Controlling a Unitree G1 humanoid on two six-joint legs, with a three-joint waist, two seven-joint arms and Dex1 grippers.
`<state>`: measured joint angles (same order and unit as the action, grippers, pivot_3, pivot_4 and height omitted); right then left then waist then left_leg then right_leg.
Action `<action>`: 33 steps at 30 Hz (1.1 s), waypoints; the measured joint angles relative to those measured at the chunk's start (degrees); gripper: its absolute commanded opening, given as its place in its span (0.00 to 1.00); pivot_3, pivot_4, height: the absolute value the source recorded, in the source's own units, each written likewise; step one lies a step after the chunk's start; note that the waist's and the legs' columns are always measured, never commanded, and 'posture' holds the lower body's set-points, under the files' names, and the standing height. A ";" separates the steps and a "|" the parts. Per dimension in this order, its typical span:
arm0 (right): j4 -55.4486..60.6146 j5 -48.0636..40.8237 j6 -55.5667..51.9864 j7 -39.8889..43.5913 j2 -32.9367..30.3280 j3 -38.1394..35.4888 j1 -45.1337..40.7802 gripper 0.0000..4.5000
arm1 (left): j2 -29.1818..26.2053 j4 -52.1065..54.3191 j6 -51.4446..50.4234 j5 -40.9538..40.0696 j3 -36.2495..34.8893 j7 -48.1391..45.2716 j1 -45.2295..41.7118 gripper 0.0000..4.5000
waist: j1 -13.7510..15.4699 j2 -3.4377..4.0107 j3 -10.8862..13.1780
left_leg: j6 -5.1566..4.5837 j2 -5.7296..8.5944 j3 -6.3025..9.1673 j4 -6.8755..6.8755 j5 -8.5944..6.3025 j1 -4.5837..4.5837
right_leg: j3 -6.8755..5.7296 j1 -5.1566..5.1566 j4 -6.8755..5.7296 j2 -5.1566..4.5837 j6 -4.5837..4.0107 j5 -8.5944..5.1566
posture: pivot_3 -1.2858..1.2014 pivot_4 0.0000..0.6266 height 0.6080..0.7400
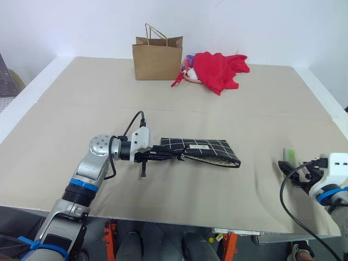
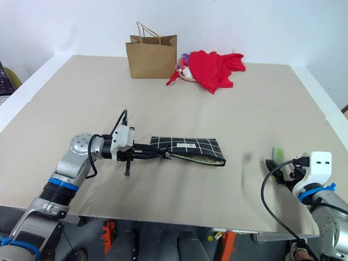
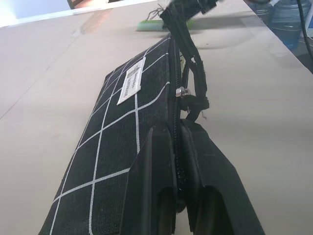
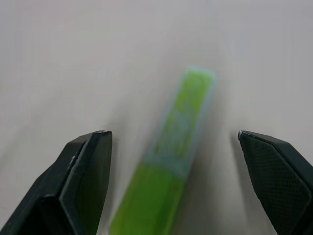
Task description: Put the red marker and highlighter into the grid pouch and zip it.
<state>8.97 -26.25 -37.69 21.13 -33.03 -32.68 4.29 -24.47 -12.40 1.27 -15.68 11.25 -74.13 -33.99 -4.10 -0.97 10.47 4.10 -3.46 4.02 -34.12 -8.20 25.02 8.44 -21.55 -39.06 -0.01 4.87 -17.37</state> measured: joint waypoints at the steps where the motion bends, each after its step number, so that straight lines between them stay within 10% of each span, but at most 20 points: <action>1: 2.11 0.50 -1.52 -3.98 2.75 0.12 -0.81 0.94 | 0.40 0.00 0.03 0.00 0.01 0.04 -0.04 0.00 | -0.03 -0.02 -0.02 | 0.00 0.00 0.00 0.00 0.00 -0.03 | 0.00 0.02 0.00 0.01 -0.01 0.00 | 0.52 0.24 1.00; 9: 3.64 2.27 -4.47 -11.24 4.78 0.54 -2.11 0.26 | 1.02 0.00 0.06 0.02 0.07 0.06 -0.21 0.00 | -0.04 -0.28 -0.18 | 0.00 -0.01 0.01 0.00 0.00 -0.08 | 0.00 0.09 0.00 0.01 -0.03 0.00 | 0.52 0.24 1.00; 18: 4.16 4.67 -2.63 -7.82 1.50 3.61 -0.44 0.25 | 1.12 -0.07 0.12 0.04 0.07 0.09 -0.41 0.00 | -0.03 -0.39 -0.25 | 0.00 -0.01 0.02 0.01 0.00 -0.11 | -0.02 0.13 0.01 0.01 -0.03 -0.02 | 0.52 0.24 1.00; 24: 8.55 -9.01 6.82 28.58 -12.50 9.71 -8.74 0.25 | 1.38 -0.59 0.60 0.05 0.43 -0.58 -0.53 0.00 | -1.52 0.16 0.01 | -0.07 -0.03 0.05 0.09 0.05 -0.26 | -0.03 0.21 -0.01 0.07 -0.04 0.02 | 0.52 0.24 1.00; 33: 16.38 -22.79 -7.08 40.06 -20.58 17.26 -6.69 0.25 | 2.01 -0.96 0.96 0.06 0.46 -0.71 -0.57 0.00 | -0.07 0.01 0.02 | -0.07 0.15 0.09 0.13 0.00 0.03 | -0.17 0.10 0.11 -0.17 0.05 -0.14 | 0.52 0.24 1.00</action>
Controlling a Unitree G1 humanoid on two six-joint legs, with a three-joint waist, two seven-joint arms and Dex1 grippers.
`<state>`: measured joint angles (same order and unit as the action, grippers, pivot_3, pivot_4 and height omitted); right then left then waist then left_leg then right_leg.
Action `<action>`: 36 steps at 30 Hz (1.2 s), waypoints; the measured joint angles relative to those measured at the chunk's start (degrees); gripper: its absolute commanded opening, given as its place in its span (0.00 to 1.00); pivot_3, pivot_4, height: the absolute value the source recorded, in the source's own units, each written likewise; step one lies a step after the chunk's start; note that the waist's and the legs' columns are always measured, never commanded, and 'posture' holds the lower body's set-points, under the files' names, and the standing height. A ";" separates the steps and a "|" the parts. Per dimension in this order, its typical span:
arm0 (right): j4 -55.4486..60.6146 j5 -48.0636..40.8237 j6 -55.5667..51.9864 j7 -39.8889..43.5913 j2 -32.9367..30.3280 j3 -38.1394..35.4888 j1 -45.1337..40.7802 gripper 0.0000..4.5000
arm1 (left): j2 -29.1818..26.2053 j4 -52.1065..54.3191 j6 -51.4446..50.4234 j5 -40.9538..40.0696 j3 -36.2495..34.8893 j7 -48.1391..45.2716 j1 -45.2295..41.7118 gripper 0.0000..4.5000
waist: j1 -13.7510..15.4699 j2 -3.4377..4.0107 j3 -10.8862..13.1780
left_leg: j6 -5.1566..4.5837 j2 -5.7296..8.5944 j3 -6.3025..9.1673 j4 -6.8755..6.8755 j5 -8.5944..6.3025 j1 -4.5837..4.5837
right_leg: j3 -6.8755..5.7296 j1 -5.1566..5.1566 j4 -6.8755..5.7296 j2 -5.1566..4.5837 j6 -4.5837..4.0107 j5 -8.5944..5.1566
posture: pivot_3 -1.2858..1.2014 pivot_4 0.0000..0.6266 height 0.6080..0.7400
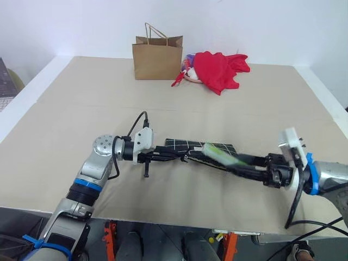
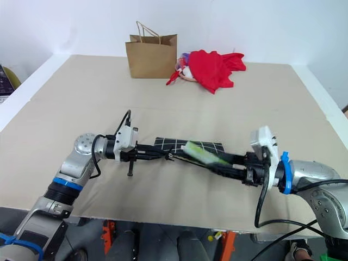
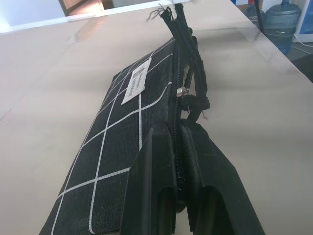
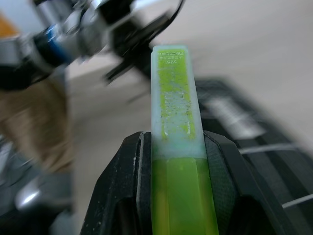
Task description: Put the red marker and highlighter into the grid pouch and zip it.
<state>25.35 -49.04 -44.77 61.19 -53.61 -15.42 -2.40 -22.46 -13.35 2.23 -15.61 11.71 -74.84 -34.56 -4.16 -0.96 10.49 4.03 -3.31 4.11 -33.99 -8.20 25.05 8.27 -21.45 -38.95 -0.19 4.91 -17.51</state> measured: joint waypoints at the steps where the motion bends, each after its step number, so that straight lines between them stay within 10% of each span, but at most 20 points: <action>1: 0.01 0.17 -0.67 0.20 -0.79 1.00 0.65 0.25 | 0.09 0.01 -0.01 0.00 0.00 0.13 0.00 0.00 | 0.08 0.01 0.00 | 0.00 0.02 0.00 -0.02 0.00 0.00 | 0.00 0.00 0.00 -0.02 0.00 0.00 | 0.52 0.24 1.00; 36: -5.74 1.71 -4.46 1.48 -4.56 -1.01 -0.35 0.25 | -0.50 2.65 -1.18 -0.01 0.01 0.63 1.25 0.00 | 0.01 -0.01 0.01 | 0.01 0.02 0.01 -0.11 0.01 0.00 | -0.04 0.01 -0.02 -0.03 0.03 0.03 | 0.52 0.24 1.00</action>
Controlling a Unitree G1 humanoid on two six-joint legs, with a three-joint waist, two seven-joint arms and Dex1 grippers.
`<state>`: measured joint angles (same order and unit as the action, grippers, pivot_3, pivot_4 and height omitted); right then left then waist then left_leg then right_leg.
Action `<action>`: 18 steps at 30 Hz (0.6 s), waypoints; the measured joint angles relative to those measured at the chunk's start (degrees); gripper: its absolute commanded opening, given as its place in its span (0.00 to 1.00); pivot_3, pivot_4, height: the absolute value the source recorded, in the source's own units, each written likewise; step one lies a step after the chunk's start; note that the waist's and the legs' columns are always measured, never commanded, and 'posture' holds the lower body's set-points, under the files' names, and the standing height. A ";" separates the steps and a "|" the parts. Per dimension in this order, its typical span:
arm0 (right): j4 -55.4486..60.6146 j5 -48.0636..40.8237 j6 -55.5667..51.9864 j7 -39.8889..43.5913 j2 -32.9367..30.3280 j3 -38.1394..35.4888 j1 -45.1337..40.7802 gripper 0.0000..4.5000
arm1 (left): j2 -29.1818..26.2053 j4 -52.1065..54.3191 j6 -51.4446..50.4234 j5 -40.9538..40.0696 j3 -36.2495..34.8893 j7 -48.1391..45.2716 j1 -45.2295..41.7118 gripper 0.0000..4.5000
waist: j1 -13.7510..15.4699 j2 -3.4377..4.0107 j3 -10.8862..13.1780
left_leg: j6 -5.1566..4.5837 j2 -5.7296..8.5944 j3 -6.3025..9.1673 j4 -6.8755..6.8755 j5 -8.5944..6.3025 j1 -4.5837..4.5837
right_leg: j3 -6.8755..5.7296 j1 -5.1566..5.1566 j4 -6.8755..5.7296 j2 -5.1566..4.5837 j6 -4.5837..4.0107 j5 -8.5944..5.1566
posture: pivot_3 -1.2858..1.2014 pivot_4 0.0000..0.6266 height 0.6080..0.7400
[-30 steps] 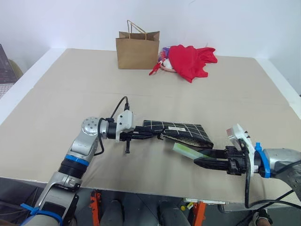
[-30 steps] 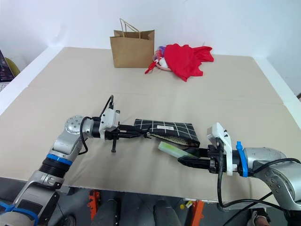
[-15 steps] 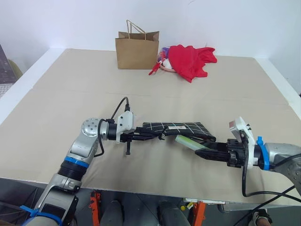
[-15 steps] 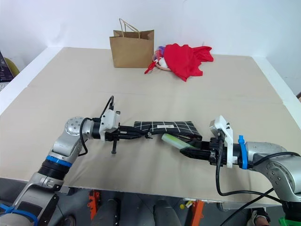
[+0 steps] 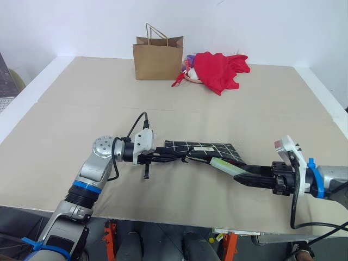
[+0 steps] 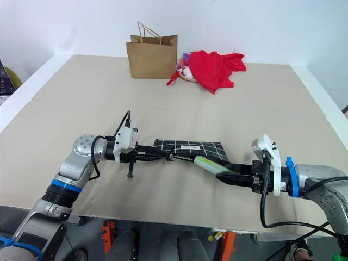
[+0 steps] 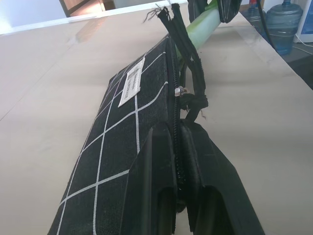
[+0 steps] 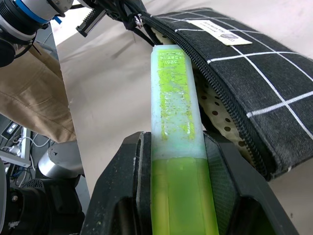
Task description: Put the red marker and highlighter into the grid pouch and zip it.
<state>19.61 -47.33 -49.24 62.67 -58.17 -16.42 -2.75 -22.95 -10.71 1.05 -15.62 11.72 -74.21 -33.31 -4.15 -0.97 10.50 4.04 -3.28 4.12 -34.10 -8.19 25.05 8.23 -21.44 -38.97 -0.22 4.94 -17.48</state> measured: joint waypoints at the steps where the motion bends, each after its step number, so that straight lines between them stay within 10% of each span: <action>1: -0.20 0.31 0.01 0.00 0.00 0.01 -0.06 0.25 | 0.01 0.00 0.11 0.00 0.00 0.00 -0.01 0.00 | 0.00 0.00 0.00 | 0.00 0.00 0.00 0.00 0.00 0.00 | 0.00 0.00 0.00 0.00 0.00 0.00 | 0.52 0.24 1.00; 16: -1.83 2.68 -2.80 -5.58 4.19 7.89 -9.63 0.25 | 0.71 0.27 0.15 -0.04 0.95 0.09 -0.02 0.00 | -0.11 0.00 0.00 | 0.00 -0.01 0.00 0.02 0.00 0.01 | -0.01 -0.03 0.00 0.01 -0.01 0.00 | 0.52 0.24 1.00; 18: -1.77 2.56 -4.36 -6.98 5.77 9.72 -12.62 0.48 | 1.05 0.33 0.15 -0.05 1.03 0.12 -0.03 0.00 | -0.12 0.00 0.00 | 0.00 -0.01 0.00 0.02 0.00 0.01 | -0.01 -0.03 0.00 0.01 -0.01 0.00 | 0.52 0.24 1.00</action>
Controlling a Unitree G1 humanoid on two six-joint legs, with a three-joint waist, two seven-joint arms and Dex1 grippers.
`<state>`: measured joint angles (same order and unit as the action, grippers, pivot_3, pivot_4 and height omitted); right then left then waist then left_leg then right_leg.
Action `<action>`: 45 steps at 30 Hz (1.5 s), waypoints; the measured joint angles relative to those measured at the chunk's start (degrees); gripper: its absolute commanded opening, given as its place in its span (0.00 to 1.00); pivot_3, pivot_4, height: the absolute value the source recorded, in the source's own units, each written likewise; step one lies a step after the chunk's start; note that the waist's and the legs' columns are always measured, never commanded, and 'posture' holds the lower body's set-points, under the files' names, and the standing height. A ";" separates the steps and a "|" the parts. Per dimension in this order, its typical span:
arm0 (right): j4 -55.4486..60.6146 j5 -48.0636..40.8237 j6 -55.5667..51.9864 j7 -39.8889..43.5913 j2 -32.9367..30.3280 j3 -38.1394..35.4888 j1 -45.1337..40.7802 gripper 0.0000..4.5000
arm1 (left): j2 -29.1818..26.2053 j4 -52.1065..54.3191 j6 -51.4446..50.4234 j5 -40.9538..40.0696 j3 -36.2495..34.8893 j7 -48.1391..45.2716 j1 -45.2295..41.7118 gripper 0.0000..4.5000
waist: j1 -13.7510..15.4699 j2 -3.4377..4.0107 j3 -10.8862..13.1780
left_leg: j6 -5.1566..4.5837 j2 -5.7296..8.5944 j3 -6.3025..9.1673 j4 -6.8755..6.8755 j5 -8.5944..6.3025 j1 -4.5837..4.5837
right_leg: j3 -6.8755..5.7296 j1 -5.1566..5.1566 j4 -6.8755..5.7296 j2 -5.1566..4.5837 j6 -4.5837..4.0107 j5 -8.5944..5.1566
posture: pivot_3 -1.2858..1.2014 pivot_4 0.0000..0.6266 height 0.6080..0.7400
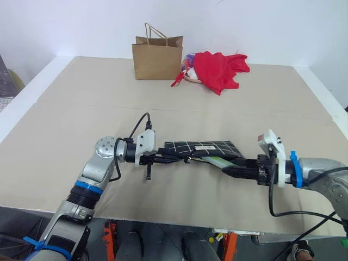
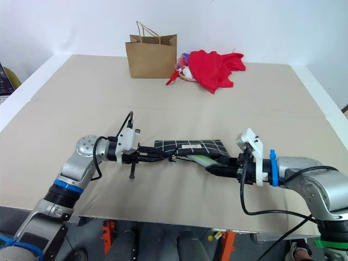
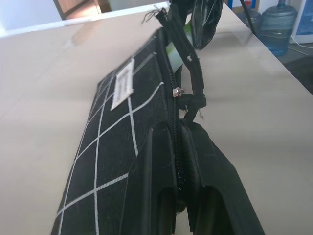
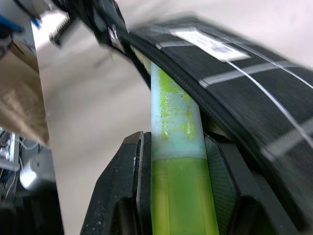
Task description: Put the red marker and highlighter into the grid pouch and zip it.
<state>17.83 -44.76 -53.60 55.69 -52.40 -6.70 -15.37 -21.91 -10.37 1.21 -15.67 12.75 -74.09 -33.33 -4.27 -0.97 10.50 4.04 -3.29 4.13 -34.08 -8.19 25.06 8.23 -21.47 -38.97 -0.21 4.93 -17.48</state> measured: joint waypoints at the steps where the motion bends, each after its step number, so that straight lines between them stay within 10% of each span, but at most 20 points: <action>1: 0.07 -0.15 -0.37 -0.17 0.39 0.24 -0.57 0.54 | 0.17 0.05 0.00 0.00 0.05 -0.01 0.00 0.00 | 0.03 0.00 0.00 | 0.00 0.00 0.00 0.00 0.00 0.00 | 0.00 0.00 0.00 0.00 0.00 0.00 | 0.52 0.24 1.00; 6: 1.26 -1.33 -1.97 0.81 0.27 0.34 -0.73 0.99 | 0.19 0.06 -0.01 0.01 0.24 0.00 0.00 0.00 | 0.21 0.00 0.00 | 0.00 0.01 0.01 0.01 0.00 0.03 | -0.02 0.00 0.00 -0.01 0.00 -0.02 | 0.52 0.24 1.00; 16: 6.73 -10.82 -1.73 13.31 -7.23 -9.91 6.55 0.99 | -1.62 -1.45 -0.49 -0.69 -0.32 -0.67 -0.70 0.00 | -0.05 0.00 0.01 | -0.01 -0.02 0.03 0.01 -0.01 -0.02 | -0.06 0.02 -0.01 0.00 -0.02 -0.02 | 0.52 0.24 1.00; 33: -0.14 16.27 31.54 4.22 15.44 9.92 -3.66 0.99 | -1.30 -0.80 -2.84 -2.37 -0.86 -1.07 -1.78 0.00 | 0.01 -0.03 0.02 | 0.02 -0.01 0.10 0.13 0.01 0.03 | -0.19 -0.01 -0.01 -0.01 -0.11 -0.05 | 0.52 0.24 1.00; 45: -1.96 18.25 36.74 4.40 20.28 13.25 -5.46 0.02 | -1.44 0.23 -2.90 -2.36 -0.87 0.00 -1.65 0.00 | 0.01 -0.02 0.02 | 0.07 -0.01 0.19 0.10 0.04 0.02 | -0.26 0.02 -0.03 0.00 -0.10 -0.04 | 0.52 0.24 1.00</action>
<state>15.88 -26.51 -16.85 60.09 -32.12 6.55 -20.83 -23.34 -10.15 -1.69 -18.03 11.88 -74.09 -34.98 -4.26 -0.99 10.52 4.11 -3.30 4.31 -33.98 -8.15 25.07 7.97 -21.45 -39.00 -0.21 4.83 -17.51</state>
